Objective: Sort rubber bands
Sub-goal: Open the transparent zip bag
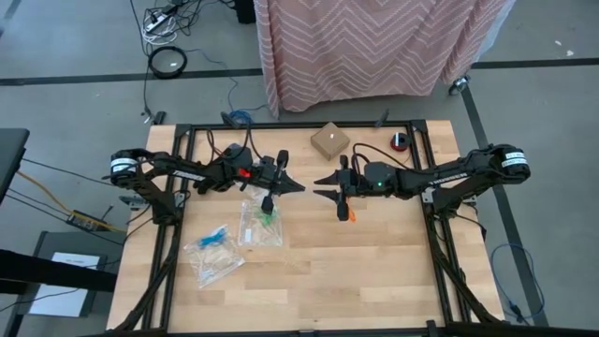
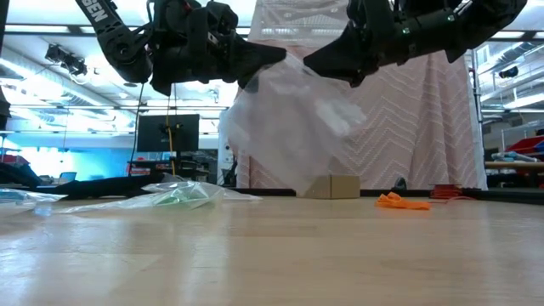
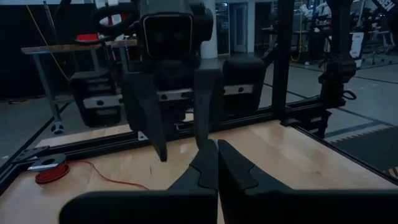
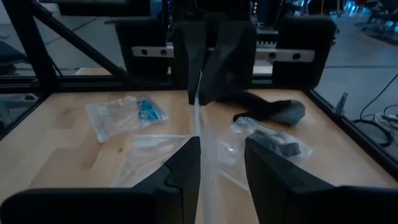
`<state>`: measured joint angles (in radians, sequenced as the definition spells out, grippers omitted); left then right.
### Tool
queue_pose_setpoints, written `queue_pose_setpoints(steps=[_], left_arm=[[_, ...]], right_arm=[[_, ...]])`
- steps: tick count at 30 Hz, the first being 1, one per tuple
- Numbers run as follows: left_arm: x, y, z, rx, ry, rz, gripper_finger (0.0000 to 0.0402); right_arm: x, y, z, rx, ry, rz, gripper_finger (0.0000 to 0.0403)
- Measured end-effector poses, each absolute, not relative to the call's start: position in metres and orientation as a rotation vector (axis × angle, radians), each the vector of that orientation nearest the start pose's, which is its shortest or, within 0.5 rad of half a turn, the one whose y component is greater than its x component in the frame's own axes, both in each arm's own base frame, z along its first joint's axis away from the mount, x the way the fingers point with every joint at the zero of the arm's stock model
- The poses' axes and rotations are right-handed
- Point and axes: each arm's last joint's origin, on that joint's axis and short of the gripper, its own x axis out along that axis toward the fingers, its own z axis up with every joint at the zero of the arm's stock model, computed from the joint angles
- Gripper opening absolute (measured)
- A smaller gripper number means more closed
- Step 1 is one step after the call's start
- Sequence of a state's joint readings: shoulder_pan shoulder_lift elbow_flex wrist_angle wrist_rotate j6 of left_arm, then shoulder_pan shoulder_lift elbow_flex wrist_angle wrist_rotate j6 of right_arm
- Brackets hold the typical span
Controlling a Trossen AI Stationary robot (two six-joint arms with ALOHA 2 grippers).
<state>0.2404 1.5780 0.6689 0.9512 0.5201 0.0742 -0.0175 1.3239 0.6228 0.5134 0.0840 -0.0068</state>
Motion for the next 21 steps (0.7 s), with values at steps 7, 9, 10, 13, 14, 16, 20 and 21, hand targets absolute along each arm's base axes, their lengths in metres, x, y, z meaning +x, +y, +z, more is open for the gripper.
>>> queue_pose_setpoints(steps=[7,9,10,13,14,16,20,21], left_arm=[[0.307,0.06,0.218,0.096,-0.076,-0.275,0.0001],[0.307,0.06,0.218,0.09,-0.079,-0.276,0.0001],[0.307,0.059,0.218,0.087,-0.078,-0.279,0.0001],[0.308,0.055,0.218,0.081,-0.078,-0.293,0.0001],[0.308,0.053,0.218,0.081,-0.078,-0.298,0.0001],[0.309,0.05,0.218,0.08,-0.078,-0.308,0.0001],[0.309,0.048,0.218,0.092,-0.08,-0.311,0.0001],[0.309,0.049,0.218,0.095,-0.081,-0.306,0.0001]], right_arm=[[0.276,-0.008,0.229,-0.003,0.193,-0.103,0.0112],[0.276,-0.008,0.229,-0.004,0.19,-0.104,0.0112],[0.276,-0.008,0.23,-0.003,0.185,-0.107,0.0112],[0.277,-0.011,0.232,-0.005,0.154,-0.127,0.0112],[0.277,-0.011,0.233,-0.006,0.145,-0.141,0.0112],[0.277,-0.014,0.233,-0.007,0.145,-0.172,0.0113],[0.276,-0.015,0.233,0.0,0.154,-0.171,0.0113],[0.276,-0.014,0.232,0.0,0.161,-0.16,0.0113]])
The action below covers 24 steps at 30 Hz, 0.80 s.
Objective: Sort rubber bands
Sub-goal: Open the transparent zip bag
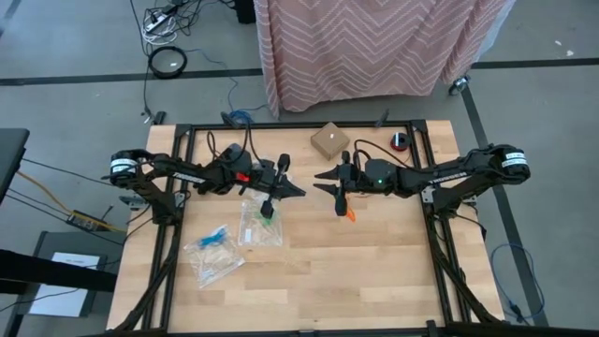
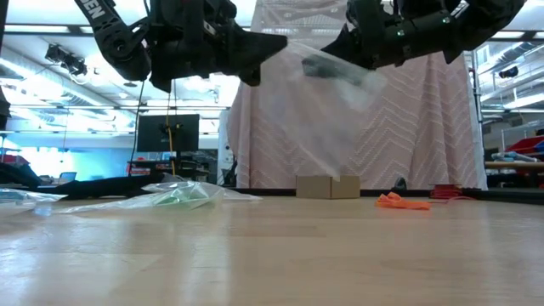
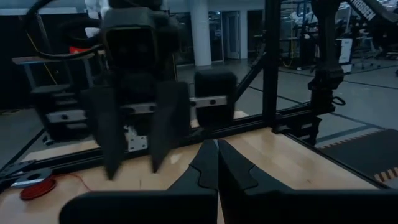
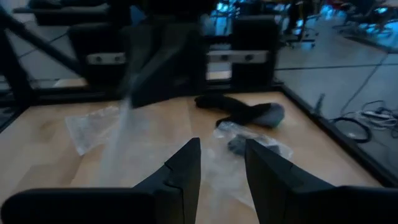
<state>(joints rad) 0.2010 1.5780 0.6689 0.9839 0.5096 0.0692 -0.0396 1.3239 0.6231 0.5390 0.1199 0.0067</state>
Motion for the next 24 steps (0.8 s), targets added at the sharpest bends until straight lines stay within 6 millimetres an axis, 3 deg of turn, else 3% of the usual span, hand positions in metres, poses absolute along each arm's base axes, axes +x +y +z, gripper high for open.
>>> queue_pose_setpoints(steps=[5,11,19,24], left_arm=[[0.309,0.049,0.218,0.096,-0.08,-0.287,0.0001],[0.309,0.05,0.213,0.088,-0.033,-0.283,0.0001],[0.31,0.047,0.218,0.172,-0.085,-0.249,0.0001],[0.305,0.046,0.208,0.186,-0.116,-0.23,0.0001]], right_arm=[[0.279,-0.01,0.228,0.03,0.172,-0.128,0.0112],[0.279,-0.004,0.239,-0.048,0.064,-0.154,0.0113],[0.28,-0.003,0.232,-0.011,0.127,-0.151,0.0113],[0.28,0.0,0.234,-0.031,0.106,-0.155,0.0113]])
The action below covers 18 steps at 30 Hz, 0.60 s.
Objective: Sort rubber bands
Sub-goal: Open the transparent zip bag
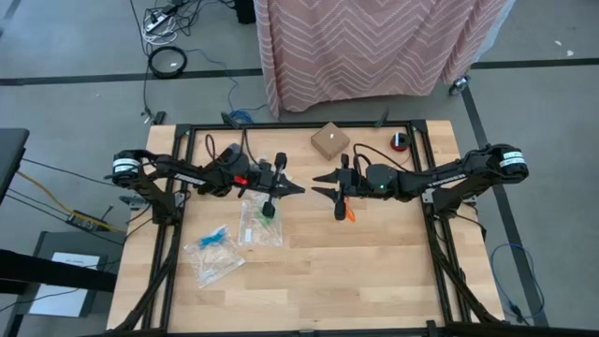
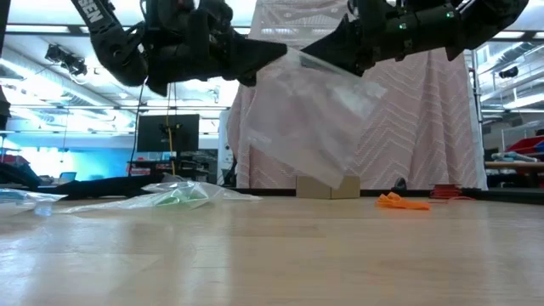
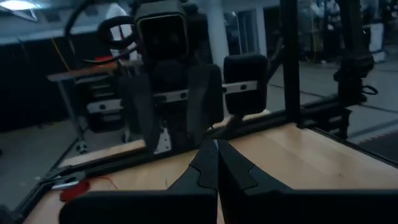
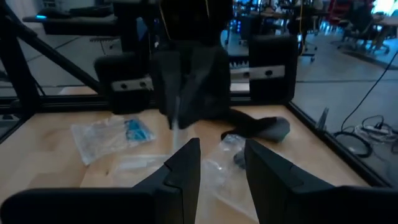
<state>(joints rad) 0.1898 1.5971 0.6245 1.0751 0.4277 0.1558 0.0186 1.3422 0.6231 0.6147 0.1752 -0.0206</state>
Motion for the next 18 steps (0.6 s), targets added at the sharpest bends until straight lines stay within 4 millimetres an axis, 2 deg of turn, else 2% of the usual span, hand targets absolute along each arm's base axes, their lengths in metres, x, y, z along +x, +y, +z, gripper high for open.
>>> queue_pose_setpoints(steps=[6,10,18], left_arm=[[0.294,0.049,0.194,0.152,-0.2,-0.151,0.0001],[0.299,0.049,0.186,0.143,-0.179,-0.155,0.0001],[0.31,0.048,0.188,0.145,-0.191,-0.175,0.0001]], right_arm=[[0.28,0.005,0.237,-0.042,0.078,-0.137,0.0113],[0.28,0.006,0.237,-0.063,0.084,-0.133,0.0113],[0.279,0.004,0.233,-0.058,0.126,-0.139,0.0113]])
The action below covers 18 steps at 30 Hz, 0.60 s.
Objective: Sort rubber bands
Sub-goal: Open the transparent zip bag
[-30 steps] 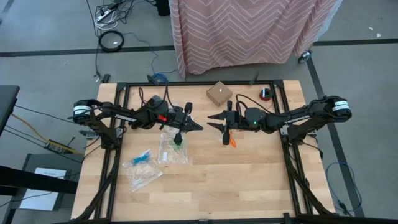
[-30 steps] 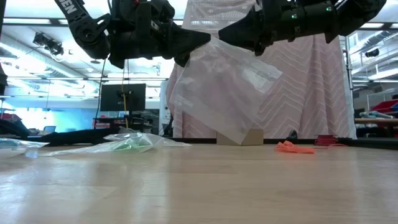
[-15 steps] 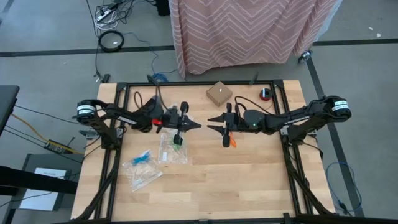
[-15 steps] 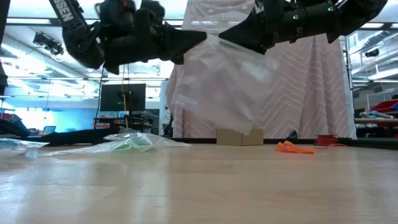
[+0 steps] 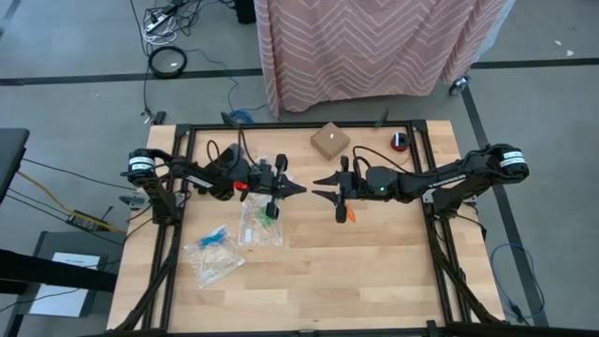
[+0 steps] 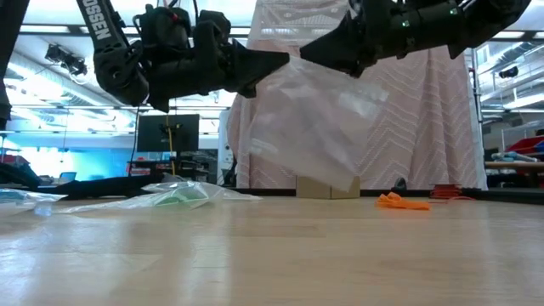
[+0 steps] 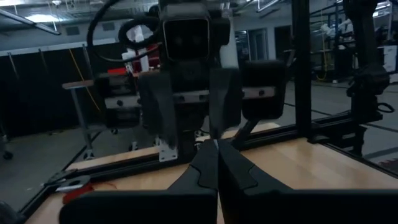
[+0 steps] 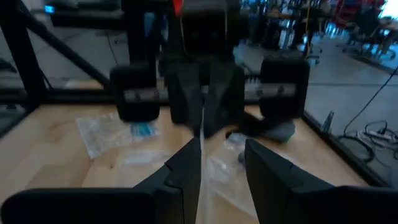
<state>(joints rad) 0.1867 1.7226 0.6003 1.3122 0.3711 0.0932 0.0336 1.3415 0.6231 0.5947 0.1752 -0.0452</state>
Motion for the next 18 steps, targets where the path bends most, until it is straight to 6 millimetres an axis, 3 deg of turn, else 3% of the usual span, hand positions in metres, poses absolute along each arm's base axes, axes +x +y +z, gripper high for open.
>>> queue_pose_setpoints(steps=[18], left_arm=[[0.3097,0.0476,0.1873,0.125,-0.183,-0.189,0.0001]], right_arm=[[0.2789,0.0029,0.2302,-0.061,0.152,-0.155,0.0113]])
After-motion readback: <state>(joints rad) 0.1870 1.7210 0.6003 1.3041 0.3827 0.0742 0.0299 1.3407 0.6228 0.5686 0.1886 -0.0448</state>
